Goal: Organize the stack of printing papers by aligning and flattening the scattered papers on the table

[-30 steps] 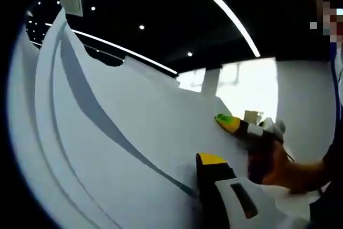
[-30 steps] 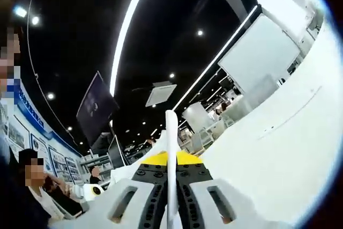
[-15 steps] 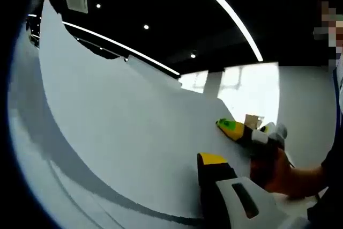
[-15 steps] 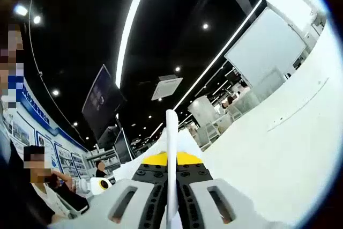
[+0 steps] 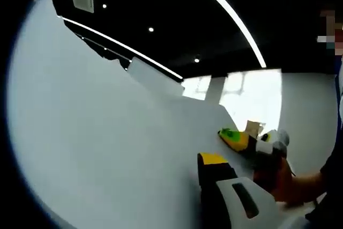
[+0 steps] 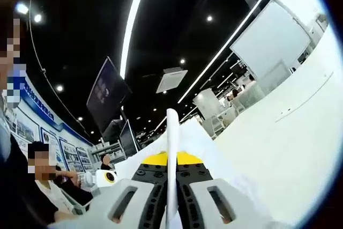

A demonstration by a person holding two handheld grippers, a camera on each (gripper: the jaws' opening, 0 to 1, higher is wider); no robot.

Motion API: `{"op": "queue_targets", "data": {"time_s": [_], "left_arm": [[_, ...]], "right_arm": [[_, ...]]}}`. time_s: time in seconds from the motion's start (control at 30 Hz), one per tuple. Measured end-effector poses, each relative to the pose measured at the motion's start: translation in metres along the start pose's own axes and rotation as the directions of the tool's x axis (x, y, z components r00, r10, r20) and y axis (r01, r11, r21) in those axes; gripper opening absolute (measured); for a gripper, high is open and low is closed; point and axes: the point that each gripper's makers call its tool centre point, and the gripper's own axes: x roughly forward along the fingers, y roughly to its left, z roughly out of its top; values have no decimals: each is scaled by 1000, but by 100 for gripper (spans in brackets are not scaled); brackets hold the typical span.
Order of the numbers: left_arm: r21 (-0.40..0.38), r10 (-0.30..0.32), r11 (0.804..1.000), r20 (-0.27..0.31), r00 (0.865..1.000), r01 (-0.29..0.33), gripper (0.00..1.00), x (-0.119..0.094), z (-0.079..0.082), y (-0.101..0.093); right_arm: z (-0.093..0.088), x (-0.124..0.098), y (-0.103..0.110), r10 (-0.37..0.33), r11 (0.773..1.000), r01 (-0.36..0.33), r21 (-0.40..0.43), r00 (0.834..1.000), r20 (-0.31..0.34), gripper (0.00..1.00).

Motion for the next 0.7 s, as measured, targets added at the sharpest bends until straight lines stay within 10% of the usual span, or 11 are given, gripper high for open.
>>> {"op": "queue_targets", "data": {"time_s": [0.7], "left_arm": [[-29,23,999,33,999,-22,22,-4,7,8]], "right_arm": [[-15,2,3,4,1000,-4,-2,997,-74,0]]}}
